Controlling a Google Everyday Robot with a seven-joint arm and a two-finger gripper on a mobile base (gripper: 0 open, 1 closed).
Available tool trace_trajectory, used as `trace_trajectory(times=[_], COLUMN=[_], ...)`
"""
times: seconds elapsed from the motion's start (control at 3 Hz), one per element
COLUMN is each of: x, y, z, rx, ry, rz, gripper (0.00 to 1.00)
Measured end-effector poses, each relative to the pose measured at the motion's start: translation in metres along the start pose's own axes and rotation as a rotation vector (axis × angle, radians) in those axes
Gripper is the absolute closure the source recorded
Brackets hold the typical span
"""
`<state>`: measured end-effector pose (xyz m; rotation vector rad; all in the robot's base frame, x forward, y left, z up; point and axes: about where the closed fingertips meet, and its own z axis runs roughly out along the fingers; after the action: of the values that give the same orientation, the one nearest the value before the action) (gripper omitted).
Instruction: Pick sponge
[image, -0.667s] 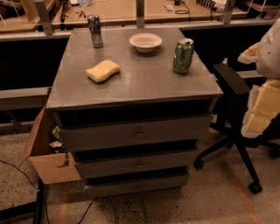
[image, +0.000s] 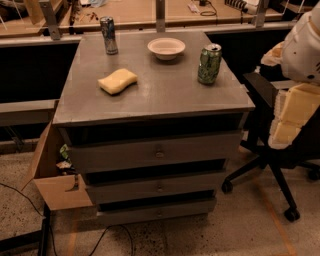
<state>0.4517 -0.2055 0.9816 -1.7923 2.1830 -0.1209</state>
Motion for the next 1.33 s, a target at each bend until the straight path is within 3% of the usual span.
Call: trace_trajectory(times=[0.67,1.0,1.33], x=[-0.075,-0.129,-0.187], y=[-0.059,-0.096,-0.118], z=[0.034,0.066,0.122], rx=[-0.071,-0.097,-0.157], ry=[0.067,0.004,-0.056], rz=[-0.360,-0.533,-0.754], gripper=[0.00,0.00,0.00])
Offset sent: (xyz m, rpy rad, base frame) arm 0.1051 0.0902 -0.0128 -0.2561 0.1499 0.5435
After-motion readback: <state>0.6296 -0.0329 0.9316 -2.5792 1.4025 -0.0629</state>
